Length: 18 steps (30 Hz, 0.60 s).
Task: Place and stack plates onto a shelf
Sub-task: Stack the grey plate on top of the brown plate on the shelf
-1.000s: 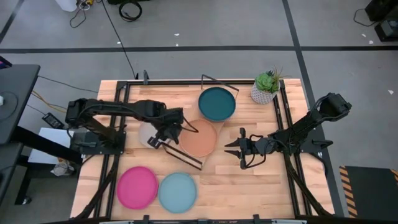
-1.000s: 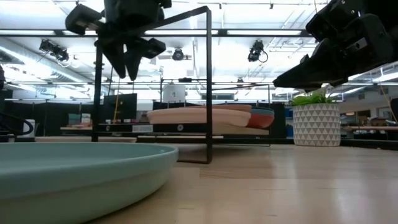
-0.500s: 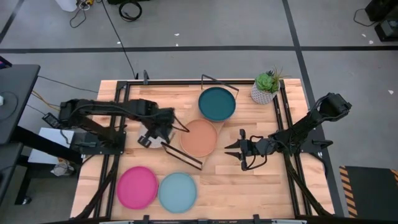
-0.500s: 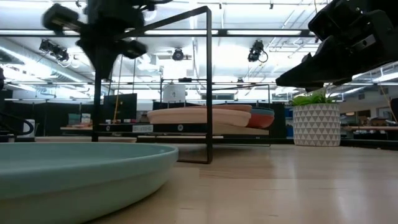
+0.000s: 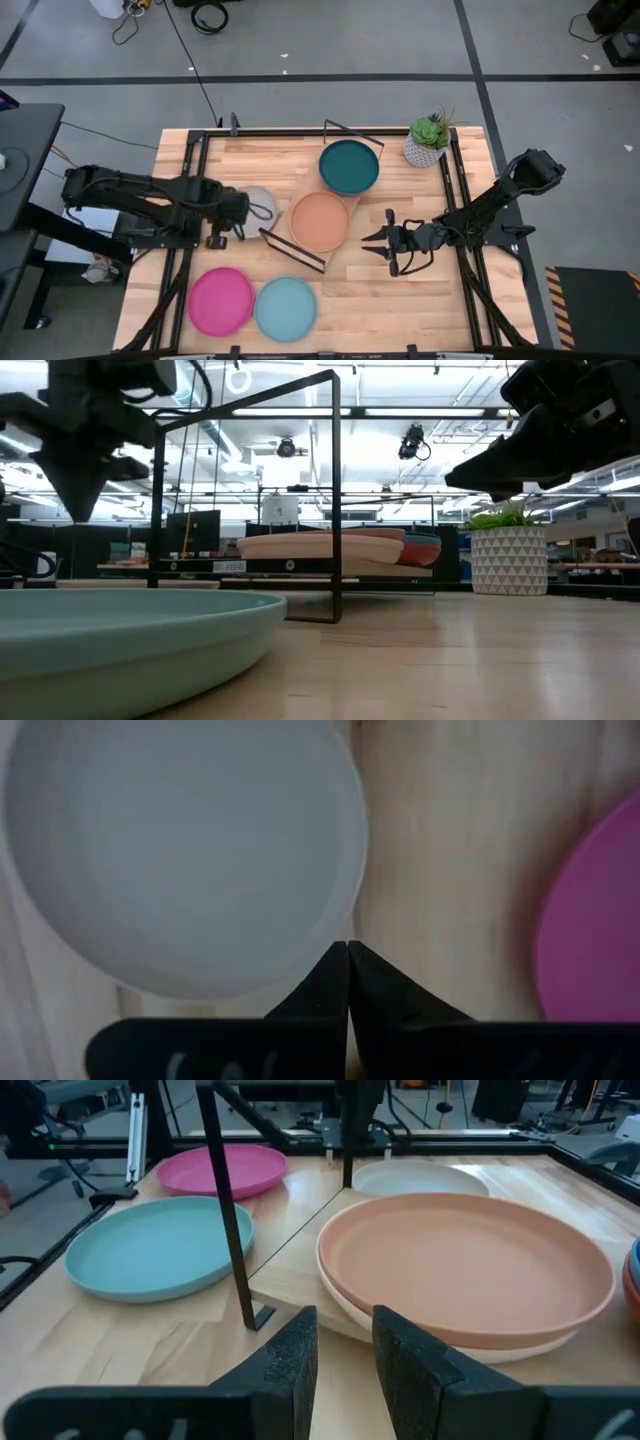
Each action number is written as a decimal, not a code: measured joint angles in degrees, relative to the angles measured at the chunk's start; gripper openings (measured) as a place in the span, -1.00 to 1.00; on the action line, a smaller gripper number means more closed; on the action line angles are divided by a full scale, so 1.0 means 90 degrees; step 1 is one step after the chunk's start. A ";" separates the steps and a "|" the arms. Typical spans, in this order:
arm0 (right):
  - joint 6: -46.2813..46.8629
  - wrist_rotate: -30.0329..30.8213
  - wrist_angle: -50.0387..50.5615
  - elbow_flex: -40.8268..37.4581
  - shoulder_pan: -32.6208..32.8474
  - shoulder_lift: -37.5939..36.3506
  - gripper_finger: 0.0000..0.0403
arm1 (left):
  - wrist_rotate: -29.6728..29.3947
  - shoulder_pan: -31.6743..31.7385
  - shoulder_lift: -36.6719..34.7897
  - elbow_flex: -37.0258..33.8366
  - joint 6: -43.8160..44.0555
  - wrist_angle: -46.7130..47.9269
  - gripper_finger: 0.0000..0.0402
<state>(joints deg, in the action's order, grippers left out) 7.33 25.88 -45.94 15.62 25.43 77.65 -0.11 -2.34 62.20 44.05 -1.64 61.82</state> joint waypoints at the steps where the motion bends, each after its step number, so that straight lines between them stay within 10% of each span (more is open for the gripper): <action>1: -0.0004 0.0001 -0.0001 0.0000 0.0000 0.0002 -0.48 | -0.0164 -0.0176 0.0073 0.0014 0.0089 -0.0048 -0.94; 8: -0.0049 0.0001 -0.0054 0.0000 0.0000 -0.0001 -0.48 | -0.0815 -0.0978 0.0769 0.0019 0.0305 -0.0024 -0.87; 18: -0.0124 0.0001 -0.0082 0.0002 0.0000 -0.0001 -0.48 | -0.1157 -0.1092 0.1539 0.0015 0.0417 -0.0185 -0.22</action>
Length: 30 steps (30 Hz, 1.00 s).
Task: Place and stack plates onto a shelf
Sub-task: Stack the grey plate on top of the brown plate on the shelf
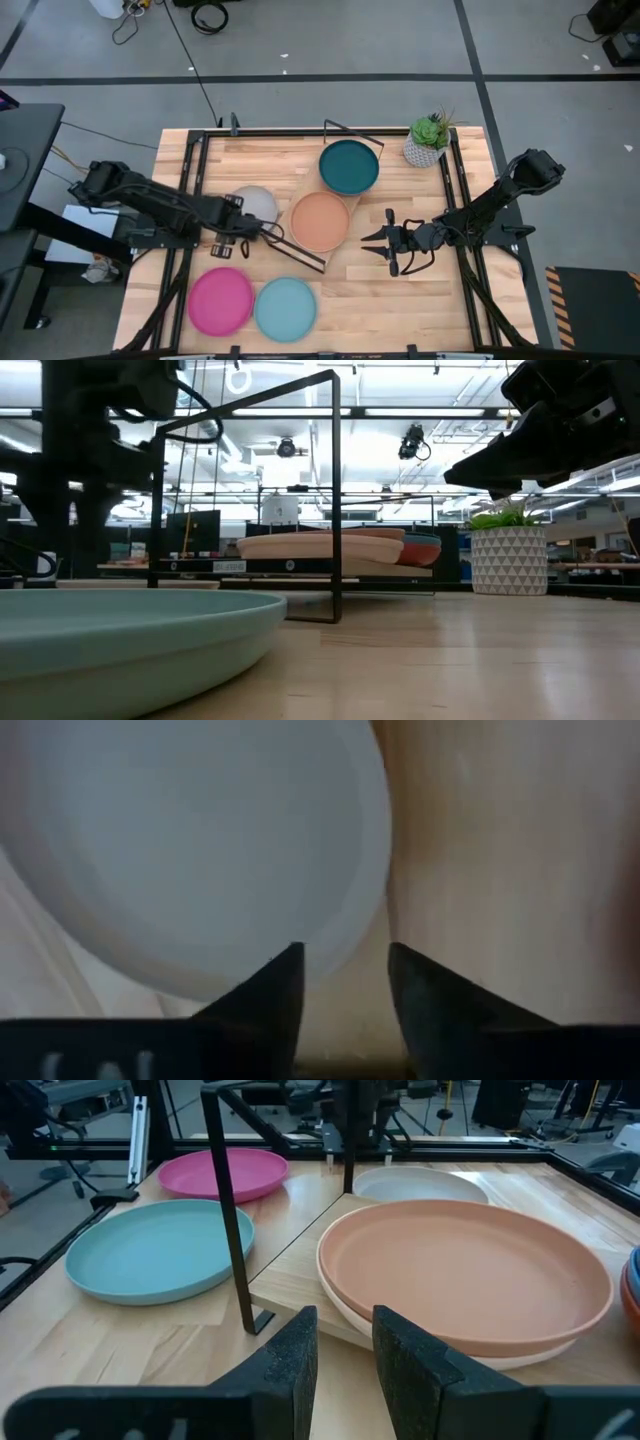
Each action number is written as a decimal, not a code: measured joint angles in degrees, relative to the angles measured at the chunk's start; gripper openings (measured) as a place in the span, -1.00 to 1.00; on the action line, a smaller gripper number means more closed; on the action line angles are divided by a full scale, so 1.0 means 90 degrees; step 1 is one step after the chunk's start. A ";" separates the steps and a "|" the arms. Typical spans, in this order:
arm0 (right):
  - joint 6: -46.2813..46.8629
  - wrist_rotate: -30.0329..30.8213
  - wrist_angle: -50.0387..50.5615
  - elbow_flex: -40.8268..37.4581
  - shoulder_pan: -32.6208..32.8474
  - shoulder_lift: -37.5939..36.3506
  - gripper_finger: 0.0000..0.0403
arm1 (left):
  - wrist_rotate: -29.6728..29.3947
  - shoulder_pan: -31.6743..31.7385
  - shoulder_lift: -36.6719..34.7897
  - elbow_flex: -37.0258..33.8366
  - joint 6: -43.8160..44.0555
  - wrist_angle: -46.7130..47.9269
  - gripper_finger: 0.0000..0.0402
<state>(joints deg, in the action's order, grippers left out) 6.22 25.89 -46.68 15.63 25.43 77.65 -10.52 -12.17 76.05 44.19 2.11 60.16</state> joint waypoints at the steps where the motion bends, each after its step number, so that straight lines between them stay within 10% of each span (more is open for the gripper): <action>1: 0.0000 0.0000 -0.0001 -0.0002 0.0000 0.0000 -0.48 | 0.0001 0.0044 0.0015 -0.0030 -0.0067 -0.0211 -0.18; 16: -0.0035 -0.0148 -0.0093 0.0001 0.0000 0.0000 -0.48 | 0.0089 0.1251 -0.0928 -0.0063 -0.1481 -0.0650 -0.28; 30: 0.0029 -0.0219 -0.0098 0.0001 0.0012 0.0001 -0.48 | 0.0578 0.4874 -0.0111 -0.0058 -0.3007 -0.2015 -0.43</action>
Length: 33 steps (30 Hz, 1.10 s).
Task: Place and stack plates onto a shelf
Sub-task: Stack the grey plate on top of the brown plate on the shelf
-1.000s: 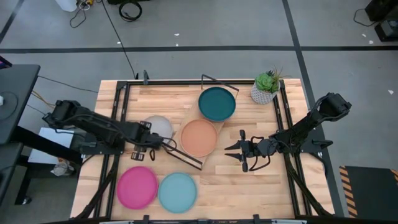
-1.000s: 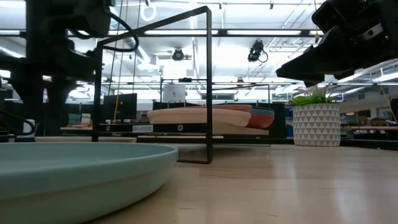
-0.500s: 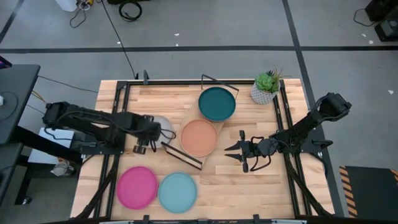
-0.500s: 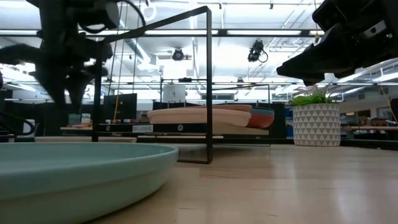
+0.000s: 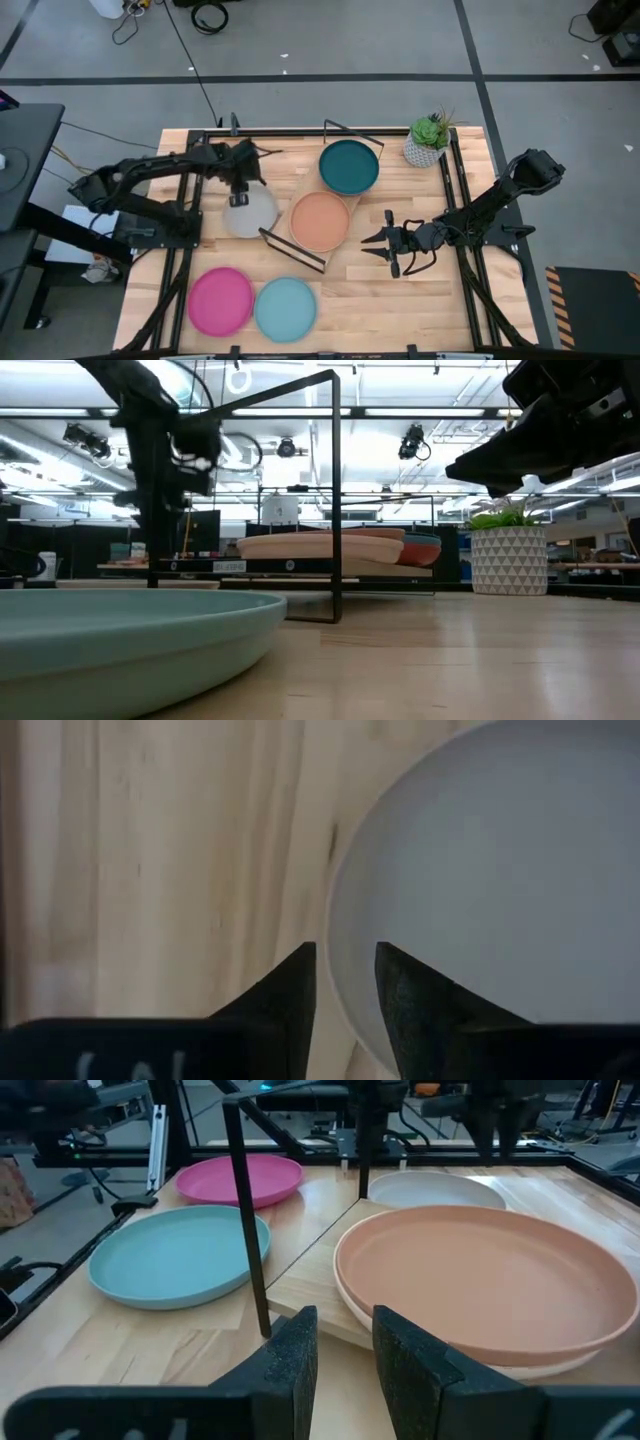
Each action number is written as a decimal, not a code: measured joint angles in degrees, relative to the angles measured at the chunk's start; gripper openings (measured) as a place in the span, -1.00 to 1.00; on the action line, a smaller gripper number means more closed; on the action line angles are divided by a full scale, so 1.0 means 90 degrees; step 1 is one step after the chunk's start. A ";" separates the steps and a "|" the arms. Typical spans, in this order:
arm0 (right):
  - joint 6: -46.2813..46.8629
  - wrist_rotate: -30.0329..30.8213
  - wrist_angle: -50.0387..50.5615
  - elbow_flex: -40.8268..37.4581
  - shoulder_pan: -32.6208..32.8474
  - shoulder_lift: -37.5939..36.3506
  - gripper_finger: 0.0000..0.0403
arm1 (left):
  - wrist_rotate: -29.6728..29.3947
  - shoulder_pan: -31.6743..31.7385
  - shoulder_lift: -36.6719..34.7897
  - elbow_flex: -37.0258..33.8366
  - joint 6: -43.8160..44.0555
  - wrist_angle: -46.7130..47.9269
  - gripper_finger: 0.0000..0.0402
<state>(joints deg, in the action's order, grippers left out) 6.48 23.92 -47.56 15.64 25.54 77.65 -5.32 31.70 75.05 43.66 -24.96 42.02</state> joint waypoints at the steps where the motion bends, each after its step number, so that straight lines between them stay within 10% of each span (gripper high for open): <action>1: 0.0000 -0.0001 0.0014 0.0000 0.0000 0.0000 -0.48 | 0.0068 0.0119 0.0166 0.0000 0.0002 -0.0061 -0.41; 14: 0.0094 0.0000 0.0074 0.0000 0.0000 -0.0001 -0.48 | 0.0174 0.0582 0.1654 0.0011 -0.0291 -0.0524 -0.17; 23: 0.0095 0.0009 0.0100 0.0000 0.0000 0.0001 -0.48 | 0.0261 0.0588 0.1584 0.0185 -0.0575 -0.0090 -0.90; 33: 0.0117 0.0044 0.0128 0.0000 0.0005 -0.0001 -0.48 | 0.0198 0.0651 0.1247 0.2714 -0.0207 0.2207 -0.93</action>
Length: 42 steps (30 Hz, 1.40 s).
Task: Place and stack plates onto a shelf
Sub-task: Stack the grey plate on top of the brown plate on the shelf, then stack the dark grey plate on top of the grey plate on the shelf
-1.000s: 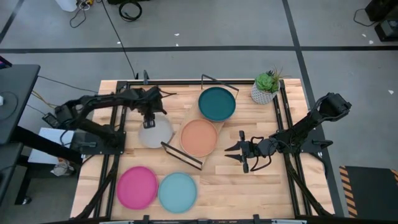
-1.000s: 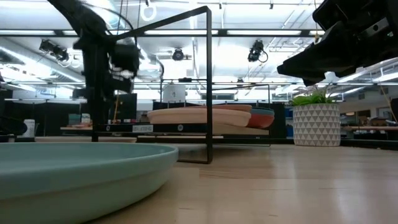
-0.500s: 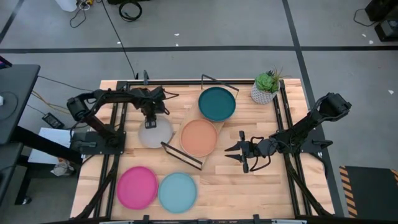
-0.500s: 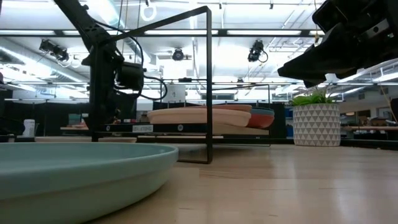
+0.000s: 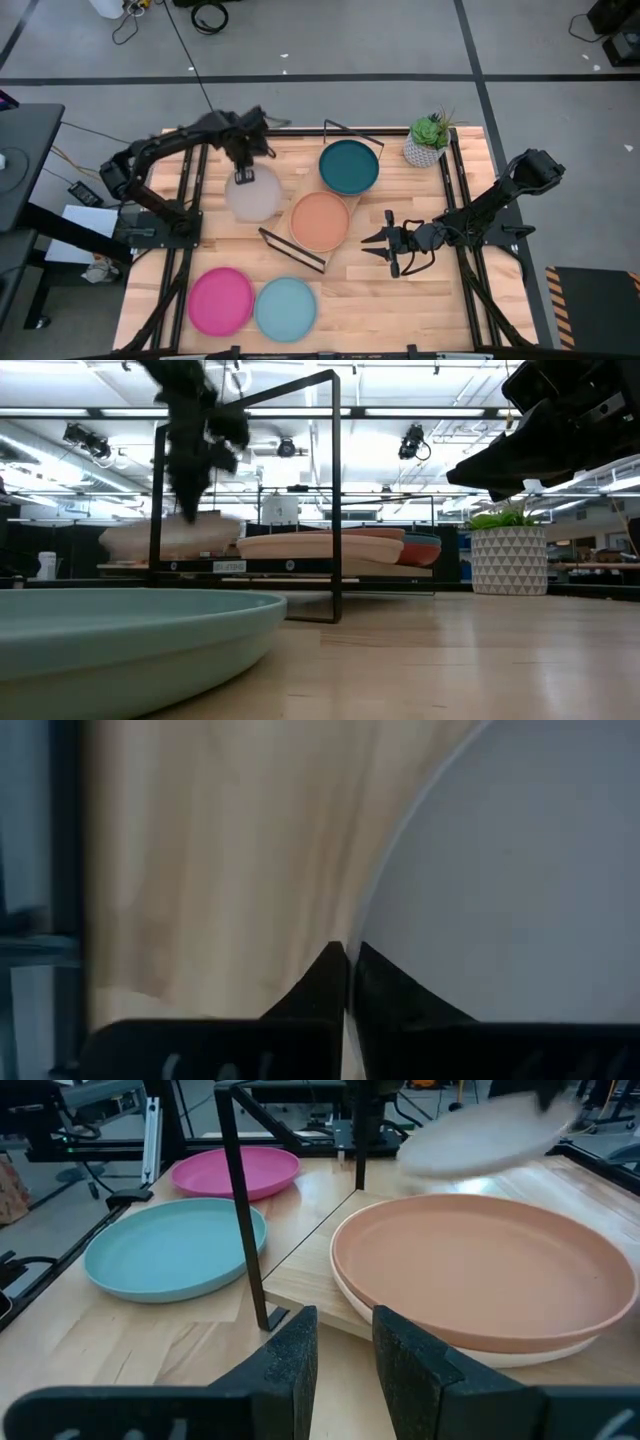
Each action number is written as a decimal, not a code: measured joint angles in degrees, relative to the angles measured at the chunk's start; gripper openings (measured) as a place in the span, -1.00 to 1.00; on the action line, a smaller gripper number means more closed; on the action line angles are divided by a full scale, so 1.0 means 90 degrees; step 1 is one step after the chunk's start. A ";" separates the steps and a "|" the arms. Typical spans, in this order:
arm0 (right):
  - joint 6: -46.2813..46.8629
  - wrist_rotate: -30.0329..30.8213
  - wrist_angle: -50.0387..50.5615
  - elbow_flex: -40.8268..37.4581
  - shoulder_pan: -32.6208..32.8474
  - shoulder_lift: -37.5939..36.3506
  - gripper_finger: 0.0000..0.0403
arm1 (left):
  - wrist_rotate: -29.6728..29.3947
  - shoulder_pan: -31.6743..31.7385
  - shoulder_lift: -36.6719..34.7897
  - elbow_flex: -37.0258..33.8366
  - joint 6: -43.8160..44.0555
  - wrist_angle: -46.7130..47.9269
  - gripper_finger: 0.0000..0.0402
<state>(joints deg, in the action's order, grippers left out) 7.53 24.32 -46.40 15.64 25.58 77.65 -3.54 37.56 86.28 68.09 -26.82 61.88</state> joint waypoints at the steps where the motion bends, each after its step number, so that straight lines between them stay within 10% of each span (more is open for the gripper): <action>1: 0.0000 0.0000 -0.0001 0.0000 0.0000 0.0000 -0.48 | 0.0059 0.0000 -0.0002 0.0345 0.0107 0.0207 -0.93; 8: 0.0000 0.0002 0.0026 0.0000 0.0002 0.0000 -0.48 | 0.0940 -0.0266 -0.0017 0.1952 0.1045 0.0346 -0.93; 30: -0.0022 0.0005 -0.0040 0.0000 0.0109 0.0000 -0.48 | 0.1544 -0.2493 0.2045 0.1589 0.3246 -0.1866 -0.91; 42: -0.0020 0.0005 -0.0032 0.0000 0.0109 0.0000 -0.48 | 0.0595 -0.2467 0.2124 0.1905 0.2614 -0.1814 -0.27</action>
<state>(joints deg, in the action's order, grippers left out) 7.35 24.36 -46.70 15.64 26.57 77.65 1.82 15.36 105.40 85.23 -3.29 45.56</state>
